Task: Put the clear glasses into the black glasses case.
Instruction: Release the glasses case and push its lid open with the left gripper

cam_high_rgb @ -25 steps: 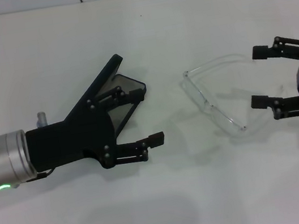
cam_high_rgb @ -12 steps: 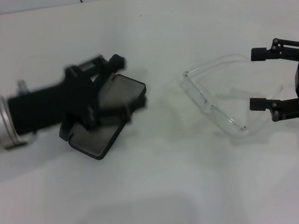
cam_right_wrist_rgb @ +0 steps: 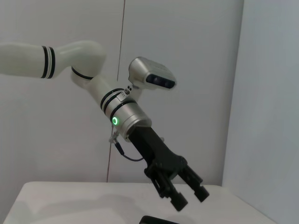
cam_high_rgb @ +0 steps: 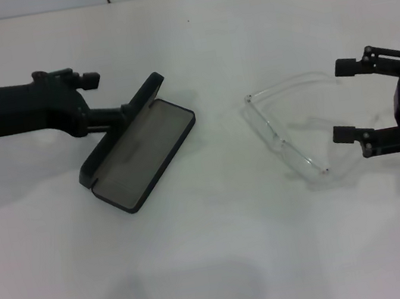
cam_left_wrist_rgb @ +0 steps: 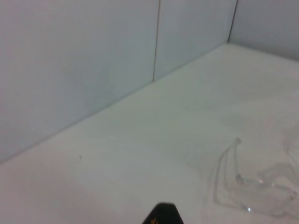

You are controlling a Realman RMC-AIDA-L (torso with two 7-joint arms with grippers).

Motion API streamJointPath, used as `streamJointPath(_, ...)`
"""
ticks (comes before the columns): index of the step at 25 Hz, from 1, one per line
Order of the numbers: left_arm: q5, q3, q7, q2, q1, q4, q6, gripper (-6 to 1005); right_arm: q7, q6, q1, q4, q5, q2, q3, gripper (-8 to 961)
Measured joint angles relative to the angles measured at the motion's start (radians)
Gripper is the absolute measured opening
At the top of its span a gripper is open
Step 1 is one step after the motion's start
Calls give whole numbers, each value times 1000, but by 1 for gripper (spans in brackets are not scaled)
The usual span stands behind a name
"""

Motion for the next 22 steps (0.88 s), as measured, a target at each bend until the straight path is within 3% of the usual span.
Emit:
streamJointPath(11,176,134,-163,-8,-39,0,-85,891,-13,14,15,8,-7,0,-6,873)
streamJointPath(22,230,236,-188,-8,-37,0,-180,891,-14,14,13,11,-7,0,-6,873)
